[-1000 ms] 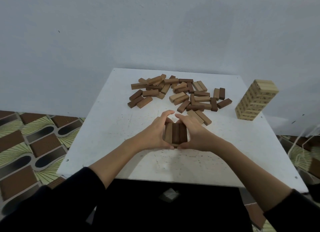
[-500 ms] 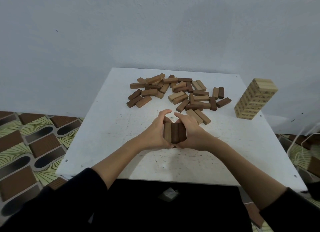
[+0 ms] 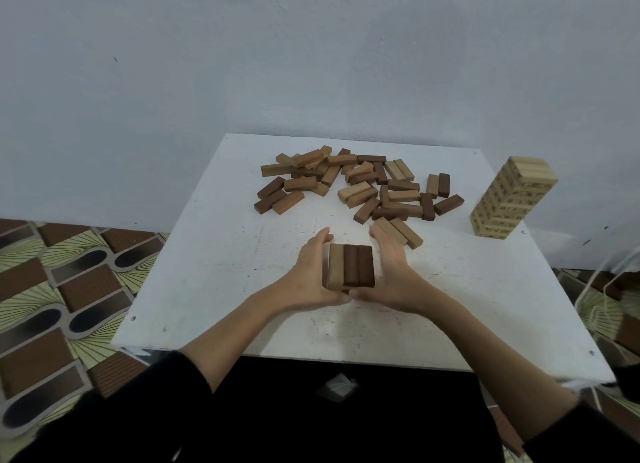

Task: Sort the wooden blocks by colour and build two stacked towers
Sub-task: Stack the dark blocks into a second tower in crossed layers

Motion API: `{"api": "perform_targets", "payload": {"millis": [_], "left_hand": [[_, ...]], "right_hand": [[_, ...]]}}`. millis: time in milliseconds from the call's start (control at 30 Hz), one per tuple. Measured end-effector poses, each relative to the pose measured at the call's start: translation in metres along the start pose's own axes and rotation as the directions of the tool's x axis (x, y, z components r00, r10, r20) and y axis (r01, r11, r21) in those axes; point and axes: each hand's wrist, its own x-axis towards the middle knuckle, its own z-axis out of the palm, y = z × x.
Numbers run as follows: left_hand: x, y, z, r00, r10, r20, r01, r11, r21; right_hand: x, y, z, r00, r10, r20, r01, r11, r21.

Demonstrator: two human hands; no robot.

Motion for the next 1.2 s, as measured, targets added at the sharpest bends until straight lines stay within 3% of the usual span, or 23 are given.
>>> {"api": "perform_targets", "payload": {"millis": [233, 500, 800, 900, 1067, 1133, 1200], "left_hand": [[-0.008, -0.004, 0.013, 0.996, 0.069, -0.059, -0.050, 0.958, 0.282], [-0.008, 0.000, 0.014, 1.000, 0.027, 0.002, -0.026, 0.939, 0.342], [-0.006, -0.001, 0.014, 0.999, 0.016, 0.034, -0.028, 0.928, 0.370], [-0.005, -0.003, 0.013, 0.999, 0.008, 0.044, -0.023, 0.932, 0.361], [-0.013, -0.008, -0.011, 0.991, -0.032, 0.128, -0.002, 0.967, 0.256], [-0.013, -0.016, -0.025, 0.997, -0.045, 0.061, 0.032, 0.980, 0.196], [-0.007, -0.026, -0.039, 0.995, -0.044, -0.095, 0.058, 0.987, 0.148]], "right_hand": [[-0.015, 0.008, 0.026, 0.995, 0.047, -0.085, -0.057, 0.991, -0.122], [-0.013, 0.018, 0.035, 0.997, -0.003, -0.082, -0.022, 0.953, -0.301], [-0.010, 0.022, 0.038, 0.998, 0.006, -0.057, -0.026, 0.932, -0.361], [-0.010, 0.022, 0.036, 0.999, 0.004, -0.050, -0.019, 0.952, -0.304], [-0.012, 0.019, 0.018, 0.981, -0.022, -0.193, 0.048, 0.991, 0.128], [-0.003, 0.009, 0.004, 0.965, 0.010, -0.260, 0.036, 0.984, 0.172], [0.014, -0.002, -0.007, 0.958, 0.030, -0.286, 0.003, 0.993, 0.115]]}}
